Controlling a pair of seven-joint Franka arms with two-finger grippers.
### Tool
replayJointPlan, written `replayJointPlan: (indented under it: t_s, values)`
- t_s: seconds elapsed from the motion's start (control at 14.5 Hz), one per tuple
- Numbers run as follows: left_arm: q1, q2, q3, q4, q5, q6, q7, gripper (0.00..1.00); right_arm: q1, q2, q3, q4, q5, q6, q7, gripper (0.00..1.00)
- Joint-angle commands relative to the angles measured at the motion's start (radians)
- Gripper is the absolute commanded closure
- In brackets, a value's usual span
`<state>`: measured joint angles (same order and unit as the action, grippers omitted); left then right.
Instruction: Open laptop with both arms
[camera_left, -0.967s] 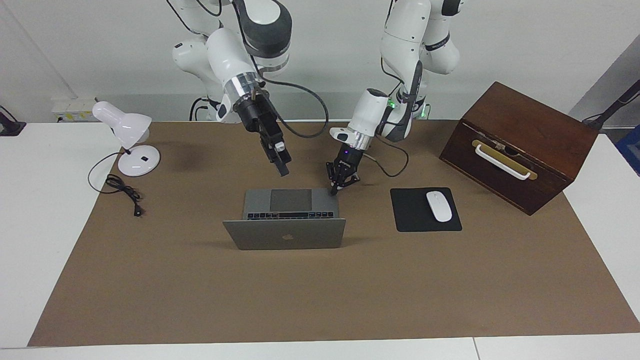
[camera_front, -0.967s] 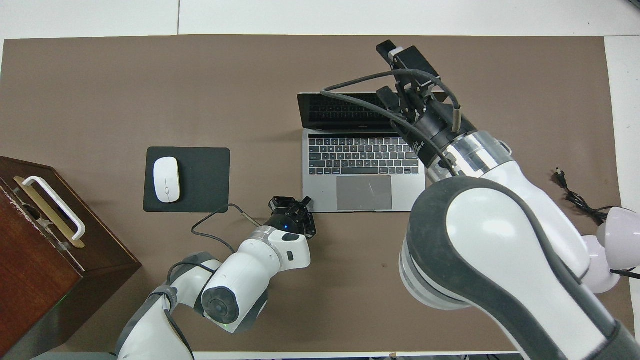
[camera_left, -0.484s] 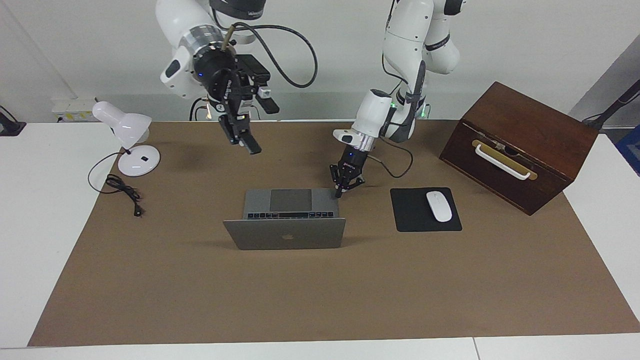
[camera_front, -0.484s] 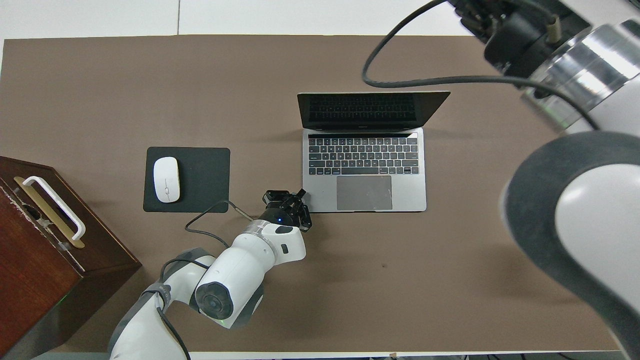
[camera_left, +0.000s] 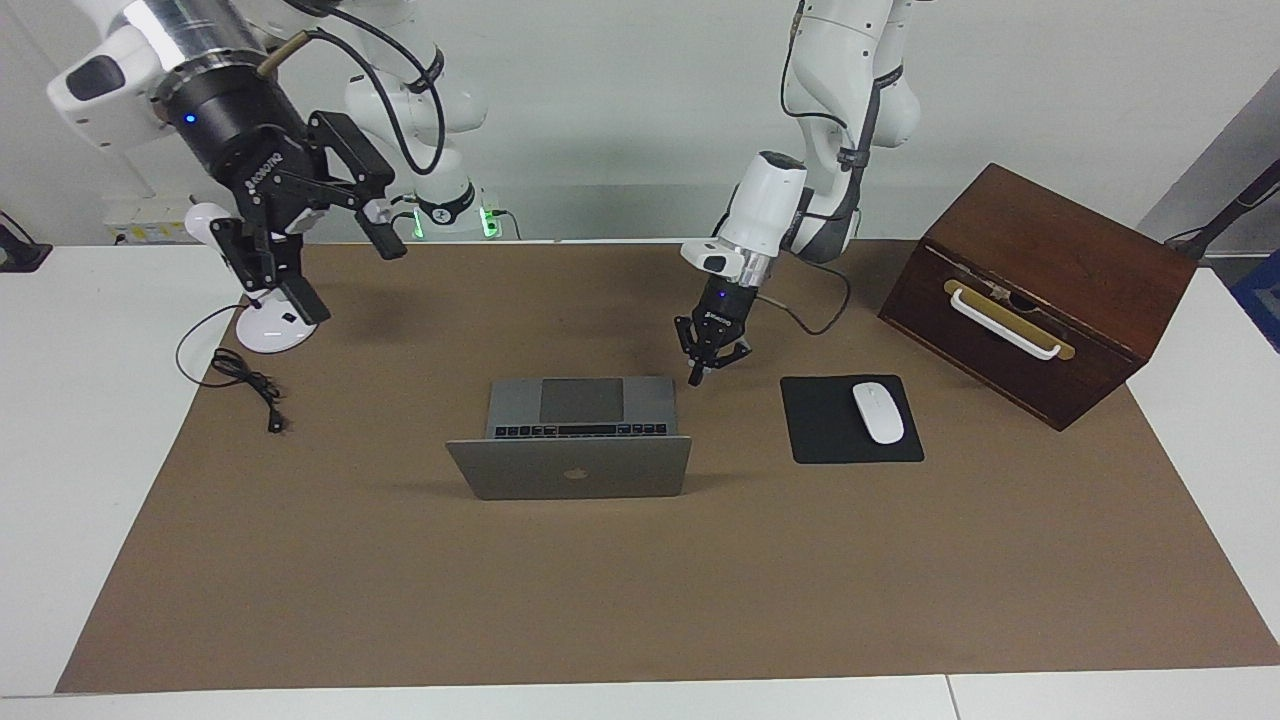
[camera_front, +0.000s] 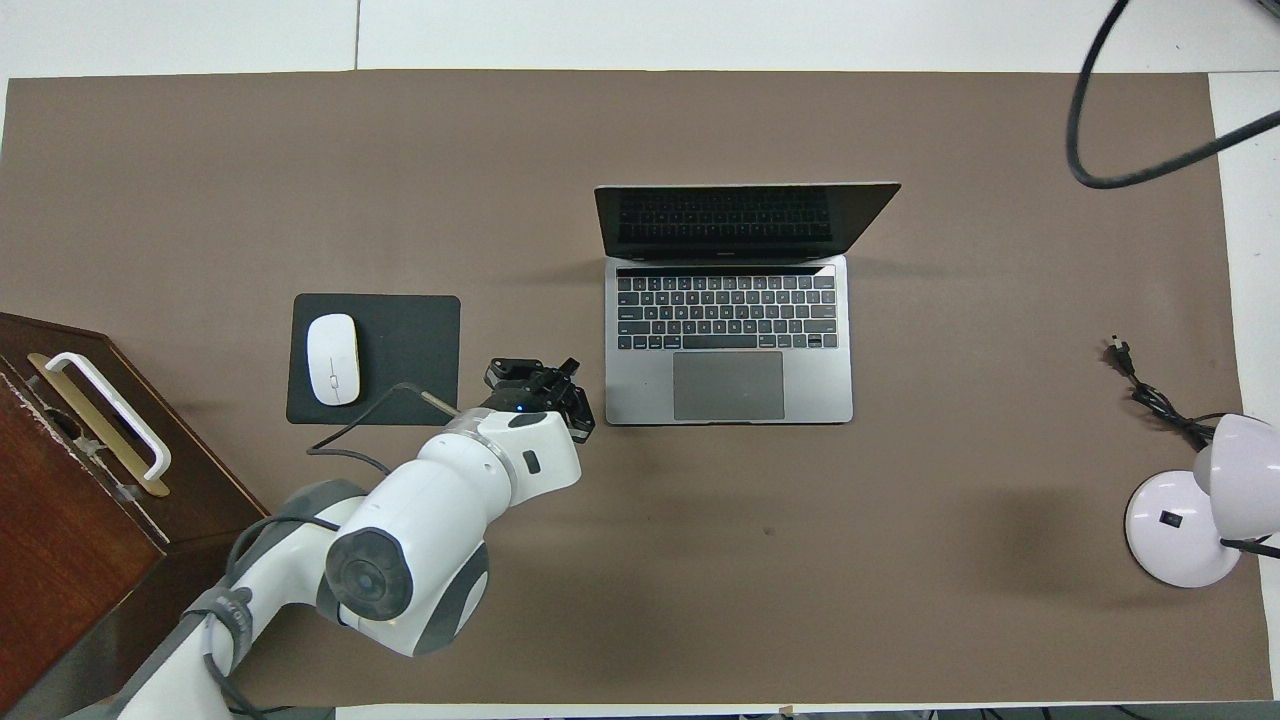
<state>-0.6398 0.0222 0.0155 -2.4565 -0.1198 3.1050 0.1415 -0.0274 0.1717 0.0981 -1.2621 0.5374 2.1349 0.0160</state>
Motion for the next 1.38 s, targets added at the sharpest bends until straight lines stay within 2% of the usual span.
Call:
replayJointPlan:
  t_s: [0.0,0.21,0.28,0.35,0.41,0.55,0.69,0.83,0.9,1.11,1.31]
  values:
    - [0.055,-0.091,-0.002,0.051,-0.011,-0.214,-0.003,1.00,-0.012,0.020,-0.015,0.084,-0.121,-0.189,0.019,0.00]
    - [0.145,-0.149,0.001,0.192,0.003,-0.539,-0.002,1.00,-0.022,0.019,-0.049,0.185,-0.246,-0.450,0.019,0.00]
    - [0.181,-0.159,0.001,0.247,0.009,-0.639,0.000,0.85,-0.022,0.017,-0.064,0.199,-0.278,-0.537,0.021,0.00]
    - [0.210,-0.165,0.001,0.290,0.043,-0.713,0.000,0.20,-0.020,0.011,-0.075,0.198,-0.324,-0.623,0.021,0.00]
    - [0.242,-0.175,0.001,0.315,0.069,-0.753,0.000,0.00,-0.016,-0.007,-0.077,0.190,-0.373,-0.680,0.025,0.00]
    - [0.304,-0.203,0.001,0.323,0.074,-0.796,0.000,0.00,-0.014,-0.087,-0.074,0.066,-0.468,-0.768,0.067,0.00]
    - [0.380,-0.238,0.001,0.323,0.074,-0.828,0.004,0.00,-0.020,-0.187,-0.075,-0.136,-0.505,-0.762,0.075,0.00]
    - [0.465,-0.252,0.001,0.355,0.074,-0.867,-0.005,0.00,-0.052,-0.219,-0.072,-0.259,-0.527,-0.756,0.075,0.00]
    - [0.501,-0.251,0.000,0.401,0.074,-0.928,-0.005,0.00,-0.055,-0.239,-0.072,-0.320,-0.528,-0.747,0.075,0.00]
    - [0.592,-0.210,0.000,0.565,0.074,-1.104,-0.006,0.00,-0.077,-0.319,-0.072,-0.515,-0.528,-0.572,0.071,0.00]
    - [0.632,-0.160,0.001,0.724,0.075,-1.310,-0.016,0.00,-0.075,-0.319,-0.071,-0.553,-0.524,-0.451,0.085,0.00]
